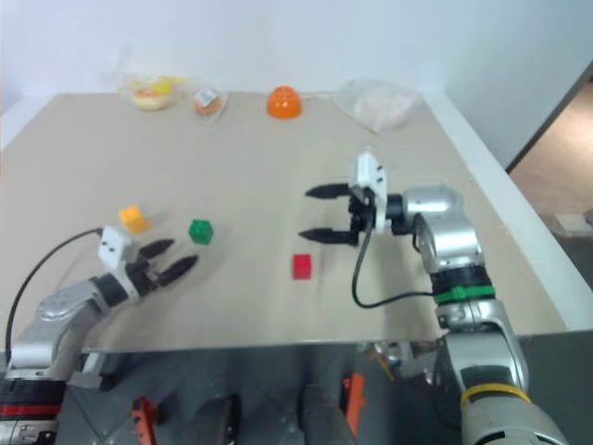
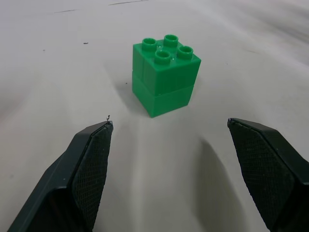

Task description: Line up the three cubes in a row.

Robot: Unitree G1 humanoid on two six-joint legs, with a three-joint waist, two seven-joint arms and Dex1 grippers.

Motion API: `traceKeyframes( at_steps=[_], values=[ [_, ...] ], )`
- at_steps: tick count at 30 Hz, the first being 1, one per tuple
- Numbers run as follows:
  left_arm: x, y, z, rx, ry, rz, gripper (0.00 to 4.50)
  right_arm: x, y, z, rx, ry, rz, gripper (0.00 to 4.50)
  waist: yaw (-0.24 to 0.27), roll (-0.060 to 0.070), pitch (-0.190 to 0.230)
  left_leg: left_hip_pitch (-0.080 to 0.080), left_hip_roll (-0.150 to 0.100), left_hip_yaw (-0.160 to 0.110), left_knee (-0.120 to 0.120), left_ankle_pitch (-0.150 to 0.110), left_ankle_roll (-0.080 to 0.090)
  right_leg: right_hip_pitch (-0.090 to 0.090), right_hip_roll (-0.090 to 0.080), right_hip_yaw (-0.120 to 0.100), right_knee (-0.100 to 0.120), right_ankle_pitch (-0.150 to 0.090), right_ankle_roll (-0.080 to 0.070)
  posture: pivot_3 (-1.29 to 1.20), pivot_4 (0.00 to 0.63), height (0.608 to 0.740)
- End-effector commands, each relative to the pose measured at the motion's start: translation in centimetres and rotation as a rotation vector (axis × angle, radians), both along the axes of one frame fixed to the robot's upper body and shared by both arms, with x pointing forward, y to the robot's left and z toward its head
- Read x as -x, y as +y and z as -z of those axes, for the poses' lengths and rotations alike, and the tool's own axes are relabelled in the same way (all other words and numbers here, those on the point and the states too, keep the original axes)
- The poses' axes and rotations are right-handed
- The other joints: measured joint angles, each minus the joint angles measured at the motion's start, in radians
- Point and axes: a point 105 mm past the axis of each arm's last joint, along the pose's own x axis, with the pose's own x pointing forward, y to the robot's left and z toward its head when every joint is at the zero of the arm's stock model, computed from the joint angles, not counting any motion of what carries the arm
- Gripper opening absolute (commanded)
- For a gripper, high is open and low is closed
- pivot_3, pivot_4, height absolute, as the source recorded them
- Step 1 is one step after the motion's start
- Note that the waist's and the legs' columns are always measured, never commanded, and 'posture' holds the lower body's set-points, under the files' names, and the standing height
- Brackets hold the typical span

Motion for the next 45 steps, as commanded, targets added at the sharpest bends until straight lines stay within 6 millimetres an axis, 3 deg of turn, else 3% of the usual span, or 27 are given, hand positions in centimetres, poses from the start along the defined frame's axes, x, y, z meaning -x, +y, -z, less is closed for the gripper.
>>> traceKeyframes(
  at_steps=[1,11,19,20,26,32,38,42,45],
  values=[
    [-0.7,-0.7,-1.1,-0.001,-0.026,-0.001,3.95,0.4,0.3,-2.0,-0.026,-0.068,-0.013,4.47,-0.001,0.0,0.0,0.0,0.0,0.0,0.0,0.0,0.0,0.0,0.0,0.0,0.0,0.0,0.0,0.0,0.15,0.74],
    [-3.8,-2.3,-2.4,0.024,-0.019,-0.107,3.95,0.5,0.3,-2.0,-0.038,-0.067,0.002,4.47,-0.001,0.0,0.0,0.0,0.0,0.0,0.003,0.0,0.0,0.001,0.0,0.0,0.0,0.002,0.001,0.0,0.15,0.74],
    [-4.3,-3.1,-2.1,0.033,0.011,-0.126,3.95,0.6,0.1,-2.0,-0.047,-0.071,0.022,4.47,-0.001,0.0,0.0,0.0,0.0,0.0,0.003,0.0,0.0,0.0,0.001,0.0,0.0,0.002,0.001,0.0,0.15,0.74],
    [-4.3,-3.1,-2.1,0.036,0.012,-0.128,3.41,0.6,0.1,-2.0,-0.048,-0.071,0.024,4.5,-0.001,0.0,0.0,0.0,0.0,0.0,0.003,0.0,0.0,0.0,0.001,0.0,0.0,0.002,0.001,0.0,0.15,0.74],
    [-4.7,-1.7,-1.9,0.024,0.025,-0.192,1.51,0.5,0.0,-1.8,-0.049,-0.071,0.033,4.5,-0.001,0.0,0.0,0.0,0.0,0.0,0.003,0.0,0.0,0.001,0.001,0.001,0.0,0.002,0.002,0.0,0.15,0.74],
    [-5.2,-1.6,-2.1,0.018,0.018,-0.189,1.38,0.4,0.1,-1.8,-0.048,-0.074,0.037,4.5,-0.002,0.0,0.0,0.0,0.0,0.0,0.003,0.0,0.0,0.001,0.001,0.001,0.0,0.003,0.002,0.0,0.15,0.74],
    [-4.4,-3.8,-3.7,-0.003,-0.086,0.075,1.38,0.4,0.1,-1.8,-0.041,-0.074,0.034,4.5,-0.001,0.0,0.0,0.0,0.0,0.0,0.003,0.001,0.0,0.001,0.001,0.001,0.0,0.003,0.002,0.0,0.15,0.74],
    [-1.9,-5.2,-3.8,-0.098,-0.154,0.394,1.38,0.8,-0.2,-2.1,-0.045,-0.055,0.02,4.5,-0.001,0.0,0.0,-0.001,0.0,0.0,0.003,0.001,0.0,0.0,0.001,0.001,0.0,0.003,0.002,0.0,0.15,0.74],
    [0.1,-5.8,-2.6,-0.206,-0.154,0.642,1.38,1.9,-1.0,-1.9,-0.036,-0.01,-0.004,4.5,-0.001,0.0,0.0,-0.001,0.0,0.0,0.002,0.001,0.0,0.0,0.001,0.001,0.0,0.002,0.001,0.0,0.15,0.74]
  ],
)
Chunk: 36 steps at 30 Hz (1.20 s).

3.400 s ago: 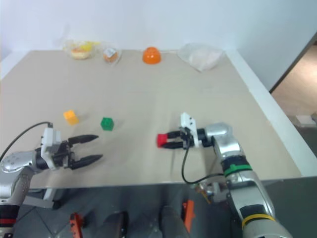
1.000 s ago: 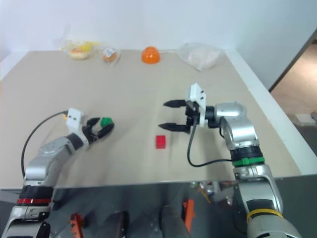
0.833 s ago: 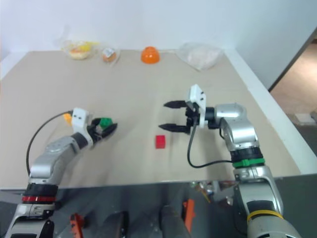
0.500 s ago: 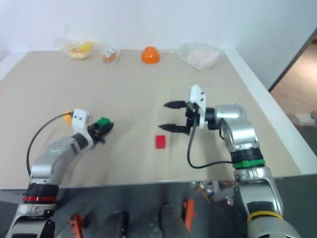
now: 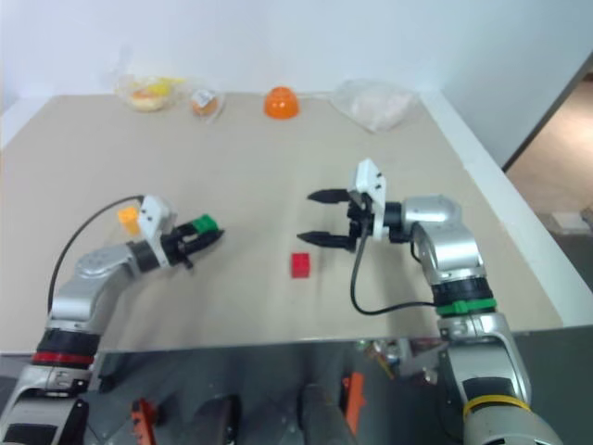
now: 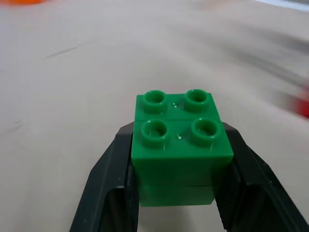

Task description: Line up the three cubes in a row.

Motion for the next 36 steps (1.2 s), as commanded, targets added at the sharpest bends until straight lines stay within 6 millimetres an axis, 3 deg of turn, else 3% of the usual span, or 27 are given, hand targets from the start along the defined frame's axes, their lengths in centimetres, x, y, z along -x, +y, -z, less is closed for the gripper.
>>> traceKeyframes(
  at_steps=[1,8,15,28,36],
  values=[
    [2.2,-0.8,0.5,-0.128,-0.054,0.29,1.38,1.6,-1.1,-1.3,-0.011,-0.01,-0.039,4.5,0.0,0.0,0.0,0.0,0.0,0.0,0.0,0.0,0.0,0.0,0.0,0.0,0.0,0.0,0.0,0.0,0.15,0.74],
    [1.5,-2.7,-0.3,-0.101,-0.053,0.466,1.38,2.3,-3.3,-1.3,-0.083,0.094,0.013,4.5,0.003,0.0,0.0,-0.001,0.0,0.0,0.003,0.0,0.0,0.0,0.0,0.0,0.0,0.0,0.001,0.0,0.15,0.74],
    [0.1,-4.0,-0.9,-0.078,-0.058,0.526,1.38,3.0,-3.7,-1.1,-0.09,0.108,0.045,4.5,-0.002,0.0,0.0,-0.001,0.0,0.0,0.005,-0.001,0.002,0.0,0.001,0.001,0.0,0.001,0.002,0.0,0.15,0.74],
    [0.1,-6.5,1.0,-0.03,-0.03,0.533,1.38,3.0,-3.6,-0.6,-0.089,0.094,0.082,4.5,0.0,0.0,0.0,-0.003,0.0,0.0,0.007,-0.002,0.003,0.0,0.001,0.001,0.0,0.001,0.003,0.0,0.15,0.74],
    [0.2,-7.1,2.5,-0.048,-0.007,0.512,1.38,2.9,-3.2,-0.6,-0.088,0.088,0.08,4.5,-0.001,0.0,0.0,-0.002,0.0,0.0,0.007,-0.002,0.003,0.0,0.001,0.001,0.0,0.001,0.003,0.0,0.15,0.74]
  ],
)
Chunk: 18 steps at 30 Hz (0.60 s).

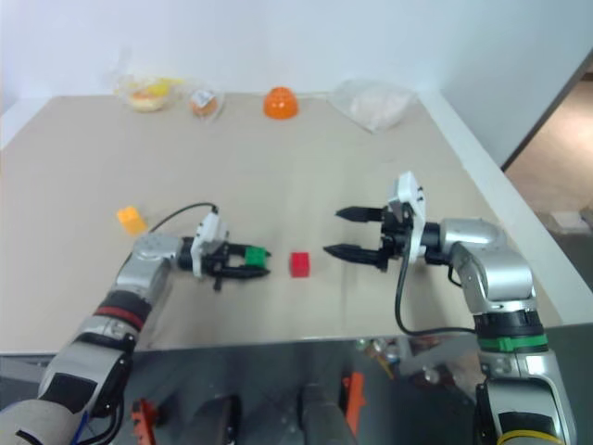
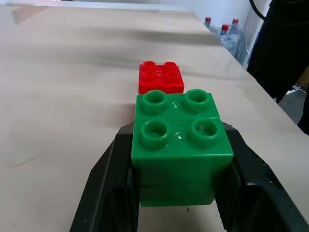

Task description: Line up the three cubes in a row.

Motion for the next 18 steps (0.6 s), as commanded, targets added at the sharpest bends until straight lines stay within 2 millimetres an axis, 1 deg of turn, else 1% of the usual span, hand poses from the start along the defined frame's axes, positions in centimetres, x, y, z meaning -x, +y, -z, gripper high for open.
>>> traceKeyframes(
  at_steps=[1,7,13,17,18],
  values=[
    [-0.1,-0.1,0.2,-0.025,-0.032,-0.006,1.38,0.2,0.4,-1.3,-0.011,-0.062,-0.016,4.5,0.0,0.0,0.0,0.0,0.0,0.0,0.0,0.0,0.0,0.0,0.0,0.0,0.0,0.0,0.0,0.0,0.15,0.74],
    [-0.1,0.2,1.0,-0.068,-0.019,-0.016,1.38,0.1,0.5,-1.3,-0.01,-0.067,-0.017,4.5,0.0,0.0,0.0,0.0,0.0,0.0,0.0,0.0,0.0,0.0,0.0,0.0,0.0,0.0,0.0,0.0,0.15,0.74],
    [0.1,0.4,1.4,-0.07,-0.005,-0.017,1.38,0.1,0.5,-1.2,-0.01,-0.068,-0.015,4.5,0.0,0.0,0.0,0.0,0.0,0.0,0.0,0.0,0.0,0.0,0.0,0.0,0.0,0.0,0.0,0.0,0.15,0.74],
    [-0.2,0.7,1.7,-0.071,-0.01,-0.053,1.38,0.0,0.5,-1.2,-0.01,-0.071,-0.012,4.5,0.0,0.0,0.0,0.0,0.0,0.0,0.0,0.0,0.0,0.0,0.0,0.0,0.0,0.0,0.0,0.0,0.15,0.74],
    [-0.4,0.8,1.7,-0.073,-0.01,-0.07,1.88,0.0,0.5,-1.2,-0.011,-0.072,-0.011,4.5,0.0,0.0,0.0,0.0,0.0,0.0,0.0,0.0,0.0,0.0,0.0,0.0,0.0,0.0,0.0,0.0,0.15,0.74]
  ],
)
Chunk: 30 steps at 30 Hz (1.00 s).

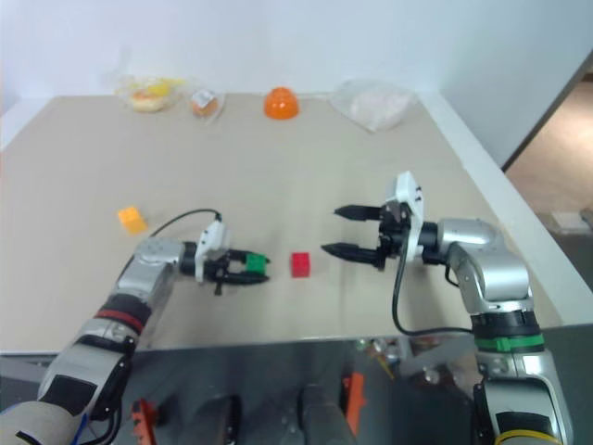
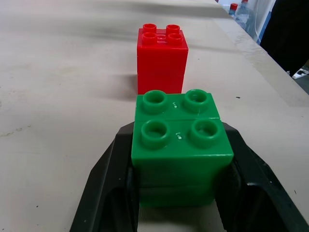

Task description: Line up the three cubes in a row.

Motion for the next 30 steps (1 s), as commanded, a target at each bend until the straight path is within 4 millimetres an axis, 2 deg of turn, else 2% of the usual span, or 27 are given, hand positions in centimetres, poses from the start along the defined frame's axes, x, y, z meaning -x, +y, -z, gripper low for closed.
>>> traceKeyframes(
  at_steps=[1,6,11,20,26,30],
  values=[
    [-0.5,0.8,0.7,-0.01,0.005,-0.06,2.43,0.2,0.2,-1.2,-0.005,-0.057,-0.015,4.5,0.0,0.0,0.0,0.0,0.0,0.0,0.0,0.0,0.0,0.0,0.0,0.0,0.0,0.0,0.0,0.0,0.15,0.74],
    [-0.6,1.2,0.3,0.006,-0.028,-0.08,4.06,0.1,0.2,-1.4,-0.006,-0.06,-0.015,4.5,0.0,0.0,0.0,0.001,0.0,0.0,0.0,0.001,0.001,0.001,0.0,0.0,0.0,0.002,0.0,0.0,0.15,0.74],
    [0.3,2.8,0.4,-0.014,-0.023,-0.079,4.06,-0.1,0.4,-1.6,-0.007,-0.064,-0.02,4.5,-0.012,0.0,0.0,0.002,0.001,0.0,0.0,0.001,0.002,0.001,0.001,0.0,0.0,0.003,-0.001,0.0,0.15,0.74],
    [2.5,9.8,-1.5,-0.065,-0.033,-0.219,4.06,-0.1,0.7,-2.2,0.005,-0.077,-0.053,4.5,-0.024,0.001,0.0,0.004,0.003,0.0,-0.006,0.001,0.003,-0.001,0.003,0.0,0.002,0.0,-0.005,0.0,0.15,0.74],
    [2.9,14.2,-2.6,-0.105,-0.102,-0.45,4.06,-0.2,1.1,-2.4,0.003,-0.084,-0.075,4.5,-0.016,0.001,0.0,0.003,0.001,0.001,-0.005,0.001,0.003,-0.001,0.0,0.0,0.002,-0.001,-0.004,0.0,0.15,0.74],
    [3.2,15.5,-4.3,0.008,-0.11,-0.646,4.06,-0.4,2.4,-2.5,-0.006,-0.109,-0.098,4.5,-0.013,0.001,0.0,0.003,0.002,0.001,-0.006,0.001,0.003,-0.002,0.0,0.0,0.001,-0.001,-0.004,0.0,0.15,0.74]
  ],
)
